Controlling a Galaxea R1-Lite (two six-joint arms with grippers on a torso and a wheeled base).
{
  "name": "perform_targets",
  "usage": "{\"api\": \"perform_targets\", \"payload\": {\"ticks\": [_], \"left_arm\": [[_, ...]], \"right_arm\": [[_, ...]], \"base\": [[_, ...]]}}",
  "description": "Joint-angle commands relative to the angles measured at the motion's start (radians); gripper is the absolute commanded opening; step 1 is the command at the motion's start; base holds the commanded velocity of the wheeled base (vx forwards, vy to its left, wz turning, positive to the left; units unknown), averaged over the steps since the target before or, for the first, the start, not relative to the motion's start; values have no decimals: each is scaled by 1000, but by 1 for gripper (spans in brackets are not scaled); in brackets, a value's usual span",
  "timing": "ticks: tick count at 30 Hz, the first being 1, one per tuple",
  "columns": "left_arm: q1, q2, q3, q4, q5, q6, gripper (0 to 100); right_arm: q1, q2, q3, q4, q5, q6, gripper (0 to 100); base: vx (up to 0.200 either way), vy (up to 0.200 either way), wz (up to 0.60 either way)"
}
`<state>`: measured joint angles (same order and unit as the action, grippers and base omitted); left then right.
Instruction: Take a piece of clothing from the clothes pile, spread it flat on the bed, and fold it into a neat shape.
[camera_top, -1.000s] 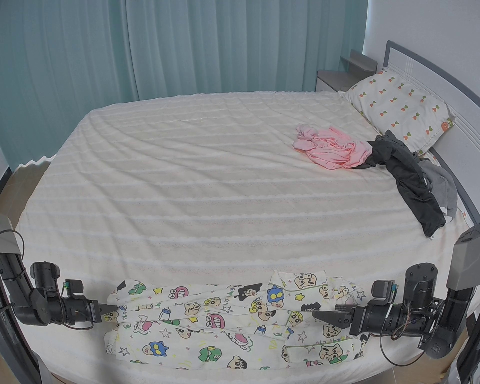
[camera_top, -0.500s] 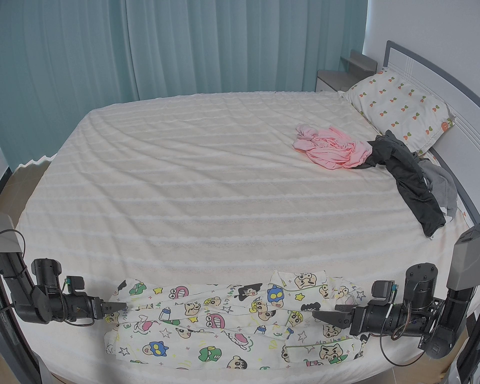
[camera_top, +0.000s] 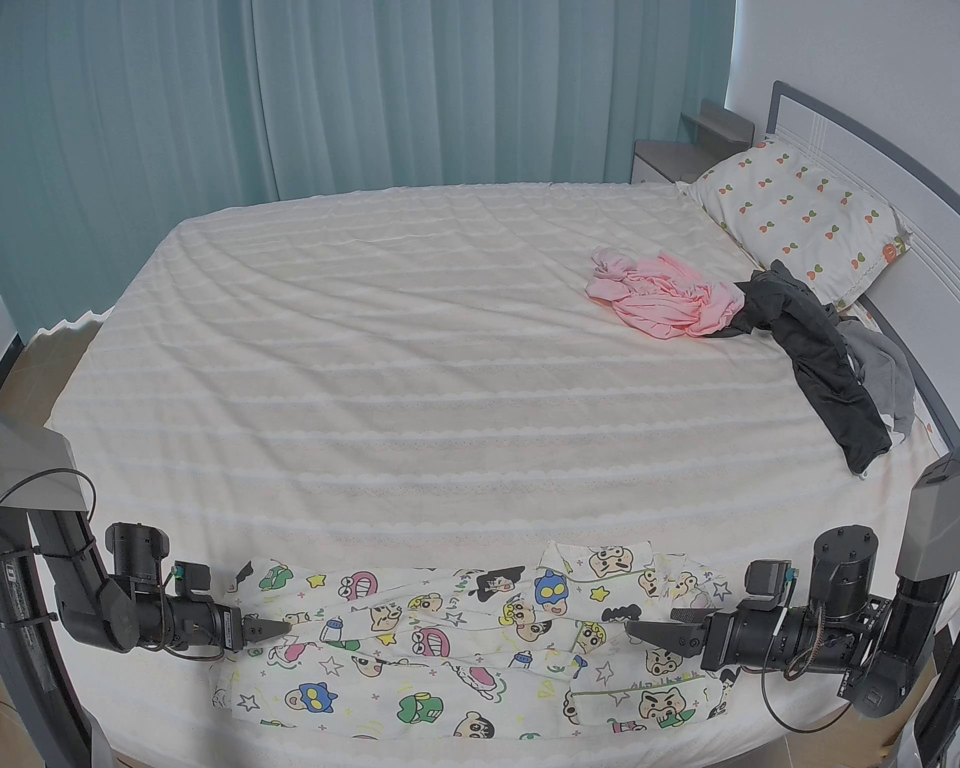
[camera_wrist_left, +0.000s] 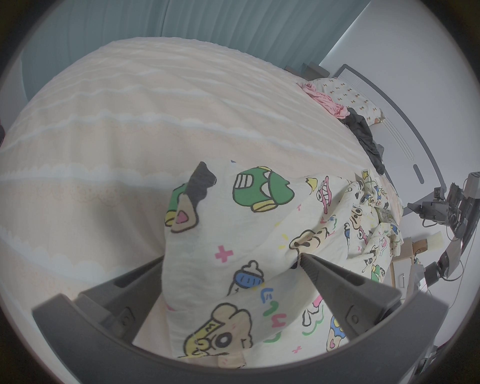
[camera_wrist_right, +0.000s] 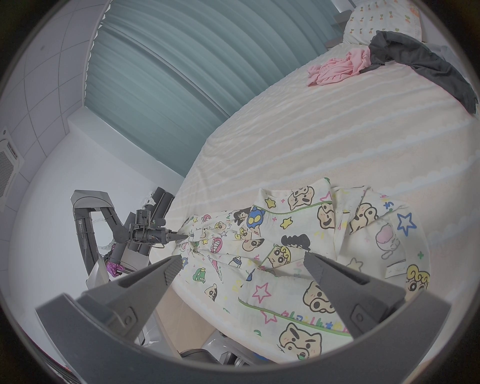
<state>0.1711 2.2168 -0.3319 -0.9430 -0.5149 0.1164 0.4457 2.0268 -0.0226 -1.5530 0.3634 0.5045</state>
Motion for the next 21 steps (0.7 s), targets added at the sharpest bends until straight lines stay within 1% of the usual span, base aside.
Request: {"api": "perform_targets", "payload": {"ticks": [1,7,13,17,21], "left_arm": [[-5,17,7,3,-1,-4,0],[-5,3,30,3,-7,-34,0],[-2,-54,48,7,-11,-43,0],[2,-117,48,13,-10,-92,0],[34,-175,50,49,-7,-98,0]], "right_arm": [[-1,0,0,-15,0,0,100],[-1,0,0,-15,0,0,100],[-2,0,0,-15,0,2,100],[-4,-2,0,-15,0,2,100],[-7,-2,0,-16,0,2,100]], "base": [[0,0,0],[0,0,0],[0,0,0],[0,0,0],[0,0,0]]}}
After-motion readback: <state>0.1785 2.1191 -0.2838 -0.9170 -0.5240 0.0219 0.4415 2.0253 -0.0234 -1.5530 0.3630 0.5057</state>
